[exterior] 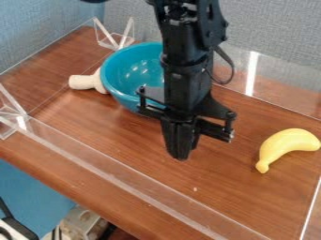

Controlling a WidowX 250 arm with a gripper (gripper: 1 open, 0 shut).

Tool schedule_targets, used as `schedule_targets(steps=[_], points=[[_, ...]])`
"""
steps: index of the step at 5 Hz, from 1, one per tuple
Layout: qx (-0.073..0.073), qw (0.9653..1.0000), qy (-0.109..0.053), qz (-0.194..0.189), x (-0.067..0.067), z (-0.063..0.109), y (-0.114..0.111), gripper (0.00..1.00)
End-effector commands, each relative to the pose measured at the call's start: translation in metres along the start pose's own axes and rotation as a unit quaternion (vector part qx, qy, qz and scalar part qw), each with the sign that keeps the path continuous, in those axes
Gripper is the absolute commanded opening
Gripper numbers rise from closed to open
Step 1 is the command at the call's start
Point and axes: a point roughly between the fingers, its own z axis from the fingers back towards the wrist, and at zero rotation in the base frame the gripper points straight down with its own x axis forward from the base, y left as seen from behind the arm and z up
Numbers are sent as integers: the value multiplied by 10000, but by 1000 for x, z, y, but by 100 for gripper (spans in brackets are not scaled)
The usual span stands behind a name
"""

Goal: Remove the mushroom from the blue bowl and put it on the table

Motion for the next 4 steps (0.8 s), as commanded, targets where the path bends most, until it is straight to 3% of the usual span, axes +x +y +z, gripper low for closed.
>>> schedule_targets(steps=[1,2,3,4], points=[[31,9998,-78,-176,4,1,-3,0],[23,9997,-23,-248,6,0,-10,100],[29,9986,58,-530,6,-1,-2,100],[16,9968,70,-795,7,8,3,100]])
